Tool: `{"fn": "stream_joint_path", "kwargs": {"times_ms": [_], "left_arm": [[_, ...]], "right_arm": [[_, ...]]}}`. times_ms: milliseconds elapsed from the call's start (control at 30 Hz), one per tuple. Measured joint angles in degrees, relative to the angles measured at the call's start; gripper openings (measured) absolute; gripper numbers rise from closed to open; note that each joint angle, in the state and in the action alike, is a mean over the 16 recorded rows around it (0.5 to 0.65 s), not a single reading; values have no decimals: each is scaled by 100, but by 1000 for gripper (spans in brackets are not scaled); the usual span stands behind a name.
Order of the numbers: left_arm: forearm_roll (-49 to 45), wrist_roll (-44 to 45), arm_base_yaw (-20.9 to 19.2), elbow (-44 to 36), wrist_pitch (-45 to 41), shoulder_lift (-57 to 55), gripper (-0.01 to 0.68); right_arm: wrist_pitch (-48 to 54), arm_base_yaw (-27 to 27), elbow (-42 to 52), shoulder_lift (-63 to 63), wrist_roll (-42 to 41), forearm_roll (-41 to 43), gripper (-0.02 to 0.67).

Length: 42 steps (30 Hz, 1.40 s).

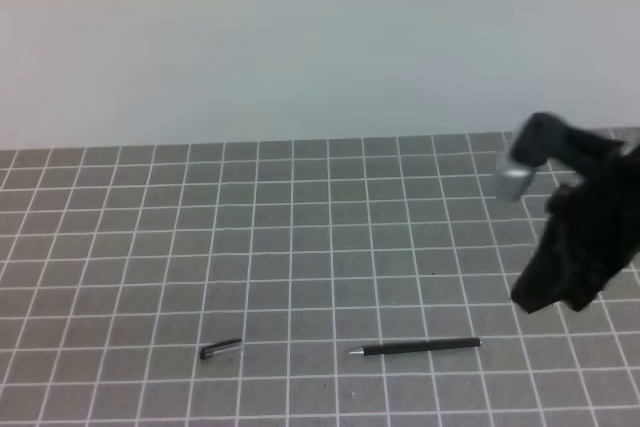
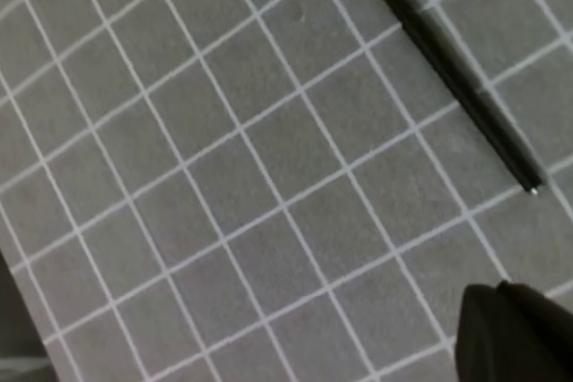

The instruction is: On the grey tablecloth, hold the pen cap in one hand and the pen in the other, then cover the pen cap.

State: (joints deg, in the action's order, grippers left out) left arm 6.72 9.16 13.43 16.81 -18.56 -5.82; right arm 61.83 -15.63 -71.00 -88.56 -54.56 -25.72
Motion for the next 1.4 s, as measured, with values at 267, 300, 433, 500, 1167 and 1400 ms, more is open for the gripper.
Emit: {"fn": "stream_joint_path", "kwargs": {"times_ms": [267, 300, 433, 500, 1167, 1400], "left_arm": [[15, 35, 7, 0, 45, -372, -3], [26, 36, 7, 0, 51, -404, -3], [75, 37, 7, 0, 73, -490, -3], [99, 38, 7, 0, 82, -512, -3], [177, 50, 7, 0, 115, -523, -3], [183, 52, 7, 0, 117, -523, -3]], "right_arm": [[-318, -970, -528, -853, -119, 825, 4], [-391, -1062, -553, -914, -142, 921, 6], [-679, -1345, -610, -1141, -215, 1276, 25], [-800, -1445, -621, -1246, -238, 1427, 47], [-1268, -1557, -666, -2310, -97, 2482, 396], [-1489, -1557, -670, -2477, 105, 2834, 403]]}}
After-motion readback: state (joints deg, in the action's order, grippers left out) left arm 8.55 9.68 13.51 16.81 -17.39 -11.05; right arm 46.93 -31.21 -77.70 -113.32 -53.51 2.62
